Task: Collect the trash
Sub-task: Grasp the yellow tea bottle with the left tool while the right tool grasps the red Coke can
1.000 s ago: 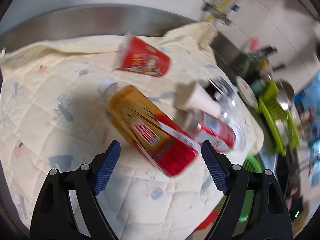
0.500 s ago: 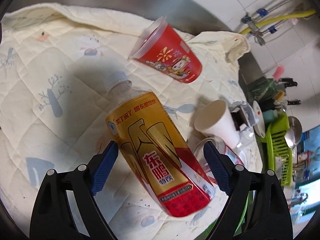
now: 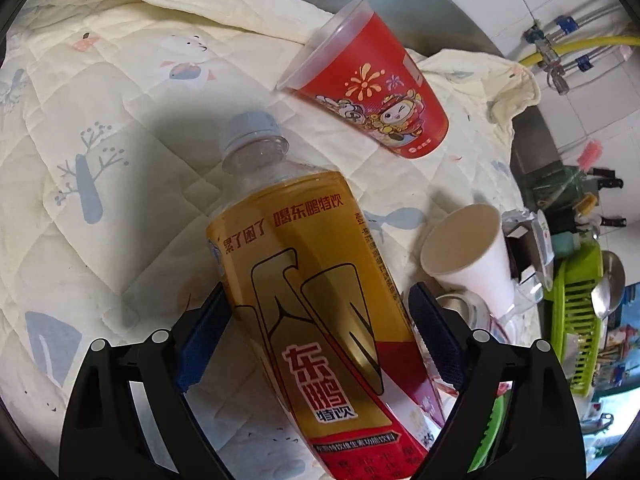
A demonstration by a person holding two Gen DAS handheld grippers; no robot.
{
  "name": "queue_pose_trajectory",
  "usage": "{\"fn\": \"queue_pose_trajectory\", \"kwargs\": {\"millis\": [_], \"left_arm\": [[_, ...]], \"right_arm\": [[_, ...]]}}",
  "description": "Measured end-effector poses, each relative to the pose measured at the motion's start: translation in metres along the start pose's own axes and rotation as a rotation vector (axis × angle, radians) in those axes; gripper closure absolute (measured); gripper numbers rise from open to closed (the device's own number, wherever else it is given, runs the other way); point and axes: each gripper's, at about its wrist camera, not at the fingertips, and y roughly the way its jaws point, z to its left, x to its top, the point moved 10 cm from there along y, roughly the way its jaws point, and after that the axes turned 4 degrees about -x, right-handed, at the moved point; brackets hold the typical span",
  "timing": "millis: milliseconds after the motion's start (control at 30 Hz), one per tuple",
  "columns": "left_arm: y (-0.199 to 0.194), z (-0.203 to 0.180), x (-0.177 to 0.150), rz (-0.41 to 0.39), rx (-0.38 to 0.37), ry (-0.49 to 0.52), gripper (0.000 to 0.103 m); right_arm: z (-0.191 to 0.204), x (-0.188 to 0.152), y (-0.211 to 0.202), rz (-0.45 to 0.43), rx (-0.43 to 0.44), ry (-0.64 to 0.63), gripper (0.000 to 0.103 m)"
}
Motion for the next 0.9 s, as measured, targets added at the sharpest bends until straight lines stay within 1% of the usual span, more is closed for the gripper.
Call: {"fn": "queue_pose_trajectory", "kwargs": {"millis": [33,67,133,267,367,533,600,667,733,767,833,900], "left_arm": [[0.000,-0.001,0.000,0.001,0.004,0.009,0.017],[-0.001,-0.002,0.000,0.002,0.001,0.014,0.020],[-0.001,-0.004,0.000,0.017,-0.002,0.028,0.022],[-0.002,-0.006,-0.003,0.044,0.011,0.085,0.023],[-0.007,-0.006,-0.006,0.079,0.006,0.127,0.023],[-0.023,0.000,-0.007,0.106,0.012,0.207,0.024],[-0.030,0.004,-0.006,0.104,0.017,0.234,0.024],[-0.037,0.008,-0.006,0.104,0.018,0.255,0.024],[-0.043,0.012,-0.006,0.104,0.020,0.270,0.024],[-0.047,0.014,-0.005,0.103,0.019,0.276,0.024],[-0.054,0.018,-0.004,0.100,0.014,0.292,0.024],[-0.059,0.021,-0.003,0.097,0.014,0.304,0.024]], "right_arm": [[0.004,0.004,0.002,-0.001,0.006,-0.017,0.021],[0.007,0.006,0.004,0.001,0.015,-0.031,0.021],[0.013,0.012,0.009,0.006,0.030,-0.062,0.020],[0.028,0.023,0.020,0.023,0.066,-0.129,0.018],[0.041,0.033,0.029,0.036,0.113,-0.169,0.017],[0.067,0.049,0.044,0.067,0.187,-0.264,0.014],[0.079,0.055,0.052,0.077,0.213,-0.304,0.014],[0.089,0.059,0.059,0.097,0.257,-0.334,0.014],[0.096,0.063,0.067,0.114,0.268,-0.360,0.014],[0.100,0.064,0.072,0.127,0.294,-0.373,0.014],[0.104,0.068,0.081,0.149,0.309,-0.383,0.014],[0.110,0.068,0.092,0.183,0.342,-0.405,0.014]]}}
